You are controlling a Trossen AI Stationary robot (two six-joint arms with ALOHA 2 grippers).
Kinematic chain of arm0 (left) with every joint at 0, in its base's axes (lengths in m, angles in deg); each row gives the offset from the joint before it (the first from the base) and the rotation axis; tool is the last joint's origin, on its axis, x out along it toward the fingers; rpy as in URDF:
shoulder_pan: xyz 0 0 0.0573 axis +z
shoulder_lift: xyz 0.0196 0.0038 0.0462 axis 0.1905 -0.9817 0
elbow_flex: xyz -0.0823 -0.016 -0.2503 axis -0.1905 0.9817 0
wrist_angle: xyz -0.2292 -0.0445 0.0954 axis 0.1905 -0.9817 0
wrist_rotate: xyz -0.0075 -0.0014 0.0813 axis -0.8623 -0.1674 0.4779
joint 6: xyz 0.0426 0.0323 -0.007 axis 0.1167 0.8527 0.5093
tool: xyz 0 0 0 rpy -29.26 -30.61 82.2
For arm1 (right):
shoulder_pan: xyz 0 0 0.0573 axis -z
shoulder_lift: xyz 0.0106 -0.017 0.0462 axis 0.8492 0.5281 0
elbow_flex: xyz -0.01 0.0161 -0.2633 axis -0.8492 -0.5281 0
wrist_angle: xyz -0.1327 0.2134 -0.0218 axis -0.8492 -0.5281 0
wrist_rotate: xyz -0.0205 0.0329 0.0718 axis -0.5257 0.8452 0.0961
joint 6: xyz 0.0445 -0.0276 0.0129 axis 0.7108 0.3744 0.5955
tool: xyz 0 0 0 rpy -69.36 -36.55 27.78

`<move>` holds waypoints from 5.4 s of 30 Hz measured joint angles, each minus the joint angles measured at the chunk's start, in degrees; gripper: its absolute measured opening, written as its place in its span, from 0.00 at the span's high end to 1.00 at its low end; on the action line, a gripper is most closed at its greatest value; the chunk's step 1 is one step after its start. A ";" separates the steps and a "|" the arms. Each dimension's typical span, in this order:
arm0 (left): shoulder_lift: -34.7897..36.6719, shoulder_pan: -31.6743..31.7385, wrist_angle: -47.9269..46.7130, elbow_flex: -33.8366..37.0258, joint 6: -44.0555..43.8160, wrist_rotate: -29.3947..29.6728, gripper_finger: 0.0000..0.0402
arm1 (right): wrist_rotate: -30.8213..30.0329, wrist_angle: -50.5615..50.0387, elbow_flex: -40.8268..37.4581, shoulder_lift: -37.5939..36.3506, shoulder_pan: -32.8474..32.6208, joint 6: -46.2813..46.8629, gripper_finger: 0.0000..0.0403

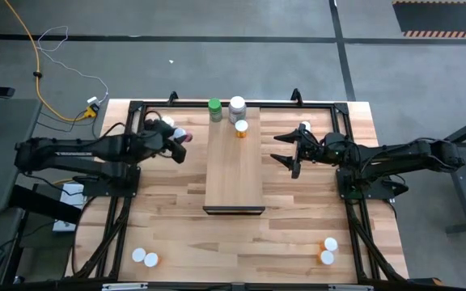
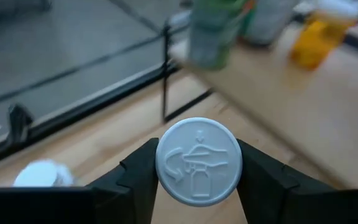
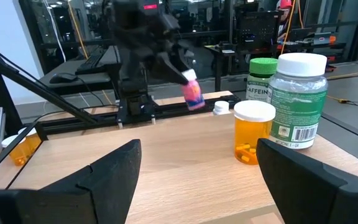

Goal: Pick and place medicine bottles onto shelf by color
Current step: Put the pink pill bottle on the shelf, then put the pill bottle on the shelf

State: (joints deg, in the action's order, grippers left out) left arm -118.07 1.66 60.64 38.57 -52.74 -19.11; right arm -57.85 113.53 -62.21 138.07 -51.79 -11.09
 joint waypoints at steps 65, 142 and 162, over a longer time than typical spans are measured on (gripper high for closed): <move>-37.01 11.54 -3.75 -34.03 22.96 -25.01 0.53 | 0.00 0.02 0.00 0.00 0.00 1.16 0.23; 10.83 2.21 51.97 21.05 21.92 -28.78 0.31 | -30.94 -11.34 1.33 0.00 1.86 14.33 0.23; 10.81 2.23 51.52 21.05 21.92 -28.62 0.31 | -33.20 -43.94 7.30 13.68 22.42 40.87 0.23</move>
State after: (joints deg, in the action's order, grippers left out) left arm -107.25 3.88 112.16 59.62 -30.82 -47.74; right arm -91.05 69.58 -54.91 151.75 -29.37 29.78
